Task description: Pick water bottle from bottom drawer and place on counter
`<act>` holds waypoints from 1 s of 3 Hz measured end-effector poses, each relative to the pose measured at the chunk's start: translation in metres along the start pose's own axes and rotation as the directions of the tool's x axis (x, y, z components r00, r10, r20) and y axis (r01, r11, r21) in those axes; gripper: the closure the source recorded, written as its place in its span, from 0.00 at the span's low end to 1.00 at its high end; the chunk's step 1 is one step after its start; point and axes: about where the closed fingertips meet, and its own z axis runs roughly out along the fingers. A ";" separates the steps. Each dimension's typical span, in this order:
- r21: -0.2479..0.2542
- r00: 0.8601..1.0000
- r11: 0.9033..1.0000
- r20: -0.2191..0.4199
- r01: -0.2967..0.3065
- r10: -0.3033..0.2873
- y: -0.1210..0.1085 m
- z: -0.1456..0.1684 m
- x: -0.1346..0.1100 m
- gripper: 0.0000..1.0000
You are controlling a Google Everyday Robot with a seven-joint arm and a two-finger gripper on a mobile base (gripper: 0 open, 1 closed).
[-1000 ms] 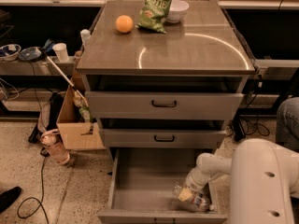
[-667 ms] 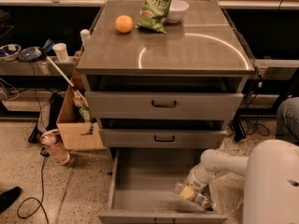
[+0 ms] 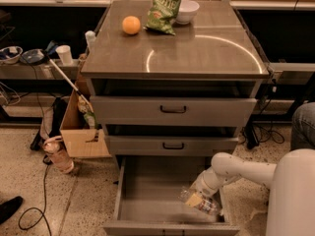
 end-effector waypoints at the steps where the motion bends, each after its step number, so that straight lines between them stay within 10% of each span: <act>1: 0.008 0.997 0.998 0.050 0.056 -0.056 0.011 -0.023 -0.021 1.00; 3: 0.071 0.984 0.987 0.098 0.144 -0.151 0.034 -0.067 -0.053 1.00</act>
Offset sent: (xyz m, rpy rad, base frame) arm 0.0010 0.0297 0.0927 0.0999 -0.1560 0.0996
